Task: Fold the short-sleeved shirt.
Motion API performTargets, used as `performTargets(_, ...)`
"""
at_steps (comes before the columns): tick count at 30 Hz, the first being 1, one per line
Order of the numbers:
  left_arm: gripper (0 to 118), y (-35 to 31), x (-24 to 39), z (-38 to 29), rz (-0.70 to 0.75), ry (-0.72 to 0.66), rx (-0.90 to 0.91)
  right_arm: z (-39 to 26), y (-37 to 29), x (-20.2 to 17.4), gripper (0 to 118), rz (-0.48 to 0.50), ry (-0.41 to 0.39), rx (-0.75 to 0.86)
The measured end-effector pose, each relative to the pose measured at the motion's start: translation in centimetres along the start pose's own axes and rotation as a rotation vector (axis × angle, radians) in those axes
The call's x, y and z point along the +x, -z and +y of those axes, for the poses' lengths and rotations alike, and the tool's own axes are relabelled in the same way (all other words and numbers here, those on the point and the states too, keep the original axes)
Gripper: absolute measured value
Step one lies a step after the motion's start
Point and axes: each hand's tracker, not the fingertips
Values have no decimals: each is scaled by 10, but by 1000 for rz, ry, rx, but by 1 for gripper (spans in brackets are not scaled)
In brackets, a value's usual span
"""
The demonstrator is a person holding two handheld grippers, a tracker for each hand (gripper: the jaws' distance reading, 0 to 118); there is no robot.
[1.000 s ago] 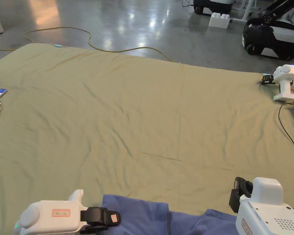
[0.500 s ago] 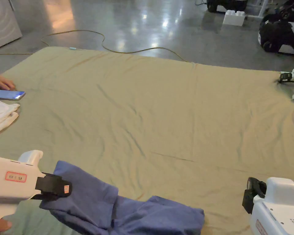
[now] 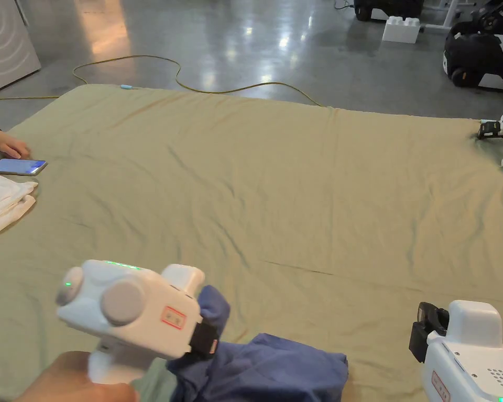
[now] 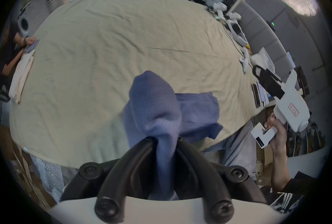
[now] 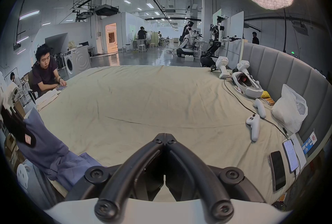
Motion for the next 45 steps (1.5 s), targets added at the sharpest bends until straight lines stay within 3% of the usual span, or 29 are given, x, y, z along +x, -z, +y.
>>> performTargets(3,12,33,28,5,-17,35,-60,-2,-1,3,0,-5,9,-5)
performTargets(11,12,113,69,11,-22,-35,-140,-7,-9,12,0,-25,17,-14)
performTargets(20,12,112,82,12,-52,-108,-112,-9,-12,20,0,-44,16,-26)
performTargets(24,16,107,74,15,-96,-147,-93,-10,-12,19,0,-44,13,-29)
performTargets(29,41,86,62,14,-211,-201,-57,-9,-14,19,0,-43,14,-28)
performTargets(30,42,82,60,13,-223,-203,-48,-9,-15,19,0,-43,14,-27)
performTargets(35,42,71,51,15,-315,-231,-6,-9,-18,21,0,-44,25,-26)
performTargets(38,40,78,53,12,-299,-191,29,-10,-19,22,0,-47,25,-24)
performTargets(41,19,108,58,8,-278,-170,-29,-10,-20,22,0,-48,24,-24)
performTargets(45,14,151,71,-3,-274,-144,-93,-10,-21,24,0,-54,26,-24)
